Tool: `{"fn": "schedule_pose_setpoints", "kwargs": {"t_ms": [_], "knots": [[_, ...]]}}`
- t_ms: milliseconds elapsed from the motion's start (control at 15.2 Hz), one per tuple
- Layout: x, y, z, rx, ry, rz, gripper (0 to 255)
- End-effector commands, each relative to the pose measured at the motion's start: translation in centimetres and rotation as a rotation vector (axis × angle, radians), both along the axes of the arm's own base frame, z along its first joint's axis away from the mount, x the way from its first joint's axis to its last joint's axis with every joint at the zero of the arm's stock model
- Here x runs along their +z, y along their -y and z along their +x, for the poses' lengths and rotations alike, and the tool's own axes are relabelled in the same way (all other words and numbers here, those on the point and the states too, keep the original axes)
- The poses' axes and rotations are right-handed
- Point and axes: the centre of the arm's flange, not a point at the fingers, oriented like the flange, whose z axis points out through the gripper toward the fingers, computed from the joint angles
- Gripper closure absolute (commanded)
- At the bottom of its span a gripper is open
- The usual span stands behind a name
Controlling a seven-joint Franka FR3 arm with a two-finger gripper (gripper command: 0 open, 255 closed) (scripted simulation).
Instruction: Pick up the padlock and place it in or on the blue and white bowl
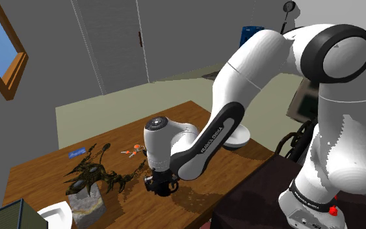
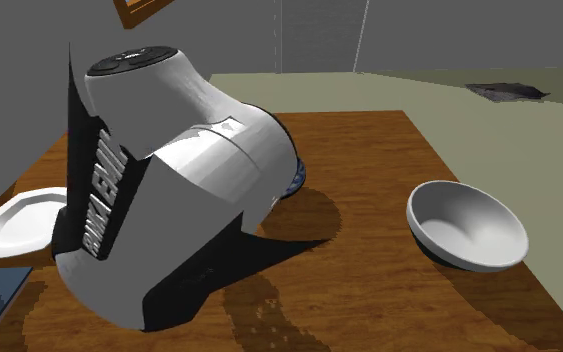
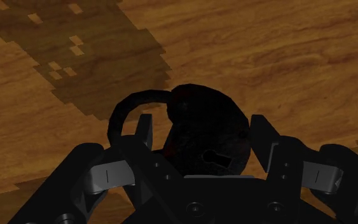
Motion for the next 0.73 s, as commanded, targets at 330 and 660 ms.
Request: {"fn": "schedule_pose_setpoints", "kwargs": {"t_ms": [330, 660], "knots": [[3.7, -0.1, 0.0, 0.0, 0.0, 0.0, 255], [6.4, -0.1, 0.0, 0.0, 0.0, 0.0, 255]]}}
